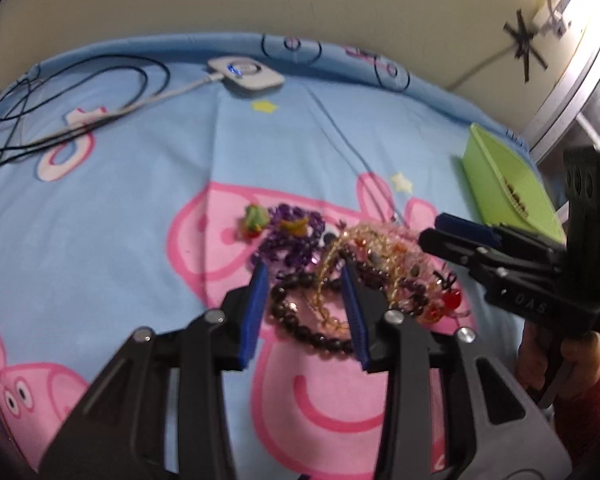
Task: Organize jewelry
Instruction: 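Grasp the clear crystal bracelet with the right gripper and lower it into the basket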
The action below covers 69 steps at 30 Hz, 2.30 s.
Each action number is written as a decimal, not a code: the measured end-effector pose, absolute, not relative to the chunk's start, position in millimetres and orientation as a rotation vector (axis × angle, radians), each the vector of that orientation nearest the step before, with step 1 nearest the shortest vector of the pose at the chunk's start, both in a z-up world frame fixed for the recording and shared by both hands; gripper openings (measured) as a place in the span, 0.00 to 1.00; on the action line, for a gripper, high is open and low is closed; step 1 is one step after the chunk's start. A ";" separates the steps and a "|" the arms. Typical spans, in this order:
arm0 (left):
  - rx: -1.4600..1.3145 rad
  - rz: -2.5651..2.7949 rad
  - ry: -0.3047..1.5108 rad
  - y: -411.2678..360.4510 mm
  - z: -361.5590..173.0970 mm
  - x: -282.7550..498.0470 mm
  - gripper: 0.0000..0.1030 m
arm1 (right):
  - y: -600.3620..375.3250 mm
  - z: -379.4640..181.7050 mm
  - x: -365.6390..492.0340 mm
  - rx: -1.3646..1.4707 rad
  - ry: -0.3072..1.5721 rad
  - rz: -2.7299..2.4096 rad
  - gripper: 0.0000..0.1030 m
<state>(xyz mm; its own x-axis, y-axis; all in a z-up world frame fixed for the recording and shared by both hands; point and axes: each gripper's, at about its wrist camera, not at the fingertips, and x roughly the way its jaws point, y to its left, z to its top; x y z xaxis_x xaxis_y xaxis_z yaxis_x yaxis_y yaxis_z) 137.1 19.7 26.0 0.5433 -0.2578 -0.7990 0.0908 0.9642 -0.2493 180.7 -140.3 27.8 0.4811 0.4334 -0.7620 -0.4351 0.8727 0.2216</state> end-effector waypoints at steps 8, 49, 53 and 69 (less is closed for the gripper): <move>-0.092 -0.145 0.972 26.7 18.9 115.7 0.16 | -130.1 30.0 130.2 -0.024 0.886 0.628 0.00; -0.007 -0.662 0.641 -145.0 186.4 174.3 0.09 | -268.2 260.6 108.1 0.228 0.321 0.483 0.00; 0.001 -0.695 0.696 -185.7 168.9 200.4 0.09 | -301.8 237.5 122.0 0.265 0.360 0.415 0.00; 0.049 -0.610 0.945 -207.1 78.3 222.7 0.36 | -341.9 70.4 164.0 0.454 0.653 0.245 0.00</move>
